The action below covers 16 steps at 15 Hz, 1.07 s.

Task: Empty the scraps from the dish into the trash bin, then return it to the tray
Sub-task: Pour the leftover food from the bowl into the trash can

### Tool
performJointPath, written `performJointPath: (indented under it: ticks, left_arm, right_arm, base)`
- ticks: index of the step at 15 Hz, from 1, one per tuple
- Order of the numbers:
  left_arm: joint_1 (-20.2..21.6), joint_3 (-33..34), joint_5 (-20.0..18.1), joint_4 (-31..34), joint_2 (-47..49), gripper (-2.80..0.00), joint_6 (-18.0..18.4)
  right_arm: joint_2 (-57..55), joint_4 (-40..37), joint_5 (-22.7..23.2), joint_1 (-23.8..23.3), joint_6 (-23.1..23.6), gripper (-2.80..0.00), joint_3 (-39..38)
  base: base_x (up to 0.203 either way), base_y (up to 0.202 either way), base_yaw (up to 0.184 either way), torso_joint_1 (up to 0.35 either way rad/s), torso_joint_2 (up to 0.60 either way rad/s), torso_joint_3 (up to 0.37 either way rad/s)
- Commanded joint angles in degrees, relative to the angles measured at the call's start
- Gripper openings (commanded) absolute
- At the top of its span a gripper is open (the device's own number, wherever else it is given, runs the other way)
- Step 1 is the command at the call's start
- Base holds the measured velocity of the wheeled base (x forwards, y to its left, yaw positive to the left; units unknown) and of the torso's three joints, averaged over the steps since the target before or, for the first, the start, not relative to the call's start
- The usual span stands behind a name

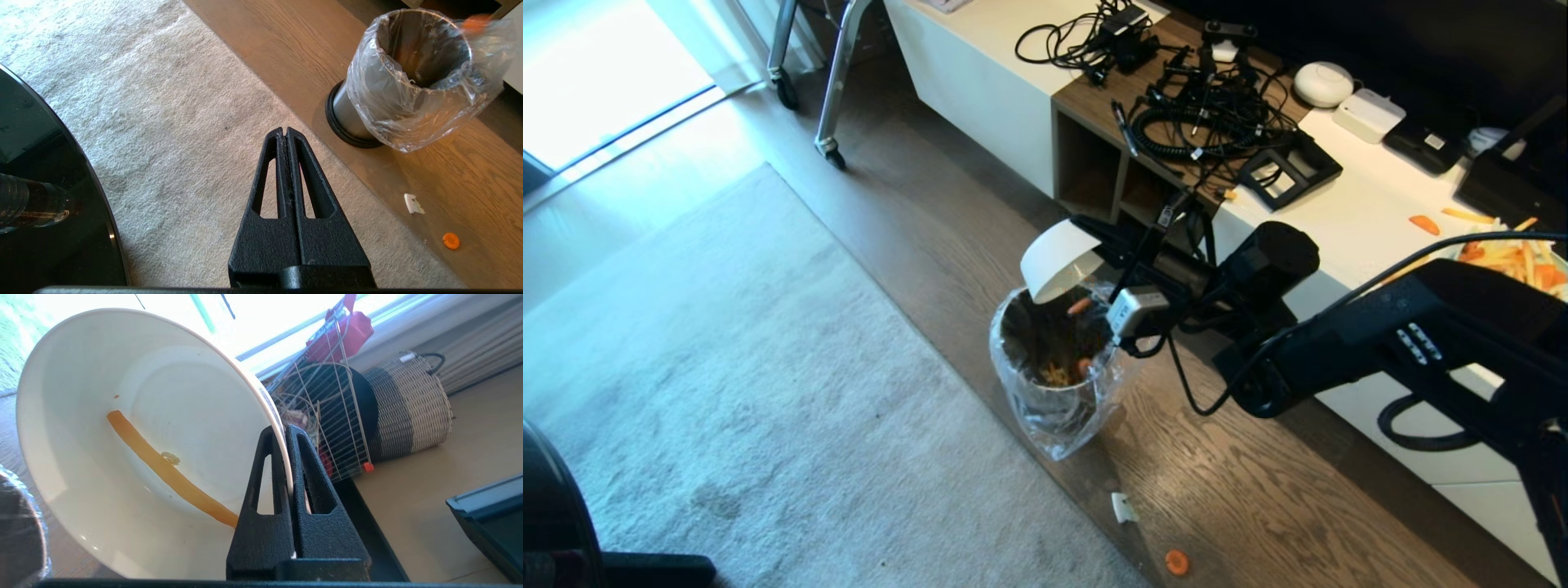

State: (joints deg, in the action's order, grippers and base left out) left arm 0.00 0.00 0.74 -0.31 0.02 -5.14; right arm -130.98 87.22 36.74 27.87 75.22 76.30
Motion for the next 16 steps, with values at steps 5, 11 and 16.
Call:
performJointPath:
  ticks: [5,11,16]
  left_arm:
    - [0.0,0.0,0.05,-0.05,-0.02,-2.8,-0.04]
    - [0.0,0.0,0.05,-0.05,-0.02,-2.8,-0.04]
    - [0.0,0.0,0.05,-0.05,-0.02,-2.8,-0.04]
  right_arm:
    - [-1.35,2.6,1.14,-0.01,0.71,-2.8,5.26]
    - [-0.33,2.52,0.07,0.37,-0.39,-2.8,7.05]
    - [4.01,2.51,-9.73,1.7,-5.3,-2.8,6.86]
  base:
    - [0.0,0.0,0.0,0.0,0.0,0.0]
    - [0.0,0.0,0.0,0.0,0.0,0.0]
    - [0.0,0.0,0.0,0.0,0.0,0.0]
